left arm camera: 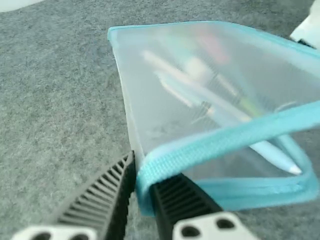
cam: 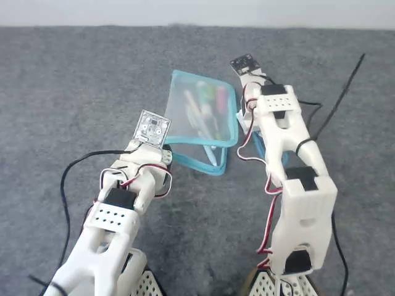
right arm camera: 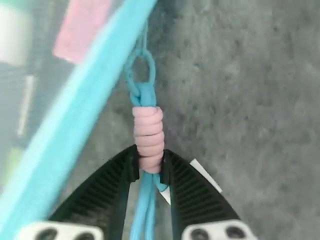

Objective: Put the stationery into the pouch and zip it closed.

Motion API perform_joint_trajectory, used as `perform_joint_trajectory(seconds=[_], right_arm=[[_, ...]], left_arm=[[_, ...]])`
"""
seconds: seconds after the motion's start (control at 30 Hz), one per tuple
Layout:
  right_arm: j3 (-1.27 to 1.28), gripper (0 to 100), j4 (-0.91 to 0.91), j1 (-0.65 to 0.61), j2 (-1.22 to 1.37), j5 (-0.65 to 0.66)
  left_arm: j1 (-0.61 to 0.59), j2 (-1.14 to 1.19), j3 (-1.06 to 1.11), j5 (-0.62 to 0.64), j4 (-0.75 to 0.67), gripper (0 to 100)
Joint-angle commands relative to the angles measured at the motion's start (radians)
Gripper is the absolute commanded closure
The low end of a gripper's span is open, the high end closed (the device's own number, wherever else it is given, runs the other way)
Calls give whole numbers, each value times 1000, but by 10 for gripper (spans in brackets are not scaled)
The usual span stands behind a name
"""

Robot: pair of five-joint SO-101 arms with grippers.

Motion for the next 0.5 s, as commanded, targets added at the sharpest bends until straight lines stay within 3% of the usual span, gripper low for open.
perform_joint_trajectory(seconds=[0.0, 0.3, 0.47], right_arm=[[-5, 991, 85, 1, -139, 17], [18, 991, 211, -16, -262, 26], [262, 991, 160, -122, -453, 83]], left_arm=[[-23, 3, -50, 63, -5, 988], [-77, 6, -76, 71, 25, 989], [-49, 44, -82, 68, 18, 990]])
